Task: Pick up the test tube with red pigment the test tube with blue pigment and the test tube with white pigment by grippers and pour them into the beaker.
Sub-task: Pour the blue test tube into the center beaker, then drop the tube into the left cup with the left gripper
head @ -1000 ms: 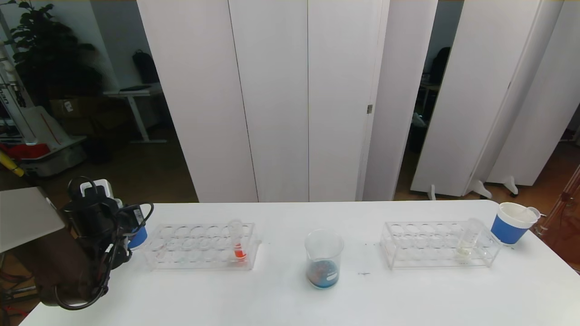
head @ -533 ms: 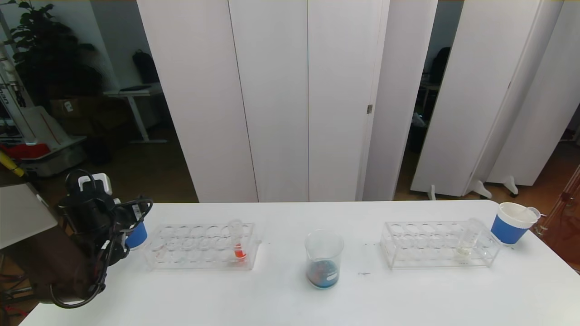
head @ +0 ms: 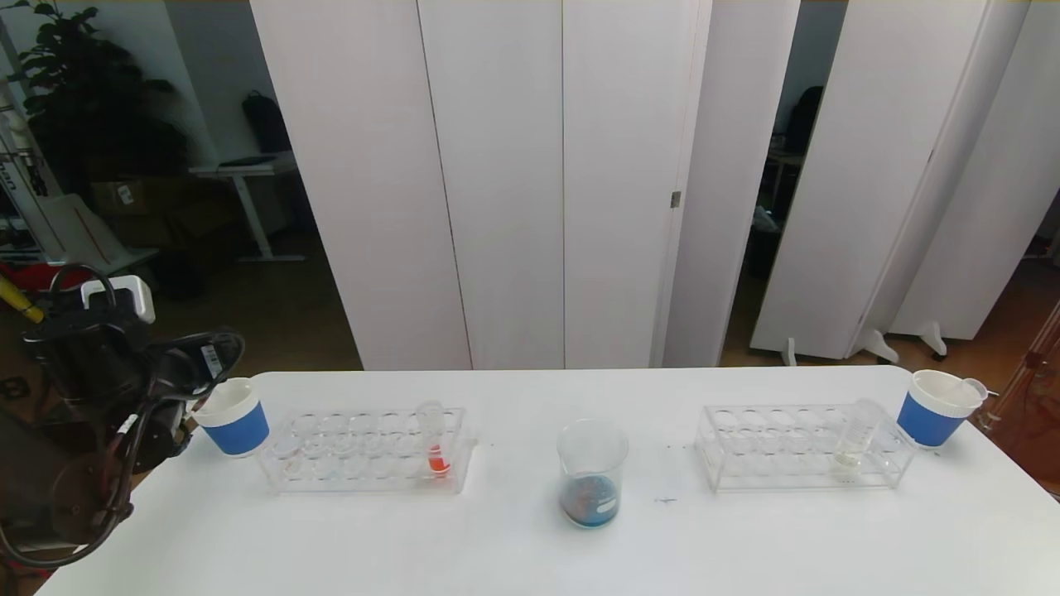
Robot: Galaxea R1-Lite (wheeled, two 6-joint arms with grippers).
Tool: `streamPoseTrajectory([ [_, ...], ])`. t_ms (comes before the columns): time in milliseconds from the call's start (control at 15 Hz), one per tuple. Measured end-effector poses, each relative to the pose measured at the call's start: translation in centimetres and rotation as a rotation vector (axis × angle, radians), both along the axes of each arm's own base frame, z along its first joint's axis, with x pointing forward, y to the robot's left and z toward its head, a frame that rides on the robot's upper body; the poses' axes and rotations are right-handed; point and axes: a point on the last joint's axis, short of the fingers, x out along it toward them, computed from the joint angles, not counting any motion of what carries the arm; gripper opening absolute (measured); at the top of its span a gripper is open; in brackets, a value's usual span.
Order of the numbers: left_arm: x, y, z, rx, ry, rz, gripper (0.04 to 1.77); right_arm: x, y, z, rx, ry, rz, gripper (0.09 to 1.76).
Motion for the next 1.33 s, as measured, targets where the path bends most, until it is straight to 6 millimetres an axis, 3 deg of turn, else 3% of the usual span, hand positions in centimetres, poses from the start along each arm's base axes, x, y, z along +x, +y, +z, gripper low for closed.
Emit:
streamPoseTrajectory([
  [333, -4.6, -1.9, 4.4, -0.011, 0.051, -0.071, 1.75, 0.0, 0.0, 0.0, 0.0, 0.0, 0.0, 1.75],
  [733, -13.5, -4.8, 8.2, -0.027, 0.079, -0.161, 1.75, 0.0, 0.0, 0.0, 0.0, 0.0, 0.0, 1.75],
  [933, -17.8, -5.2, 8.4, -0.024, 0.029, -0.171, 1.75, 0.0, 0.0, 0.0, 0.0, 0.0, 0.0, 1.75],
  [1333, -25.8, -5.6, 7.1, -0.012, 0.002, -0.198, 1.75, 0.0, 0.0, 0.0, 0.0, 0.0, 0.0, 1.75],
])
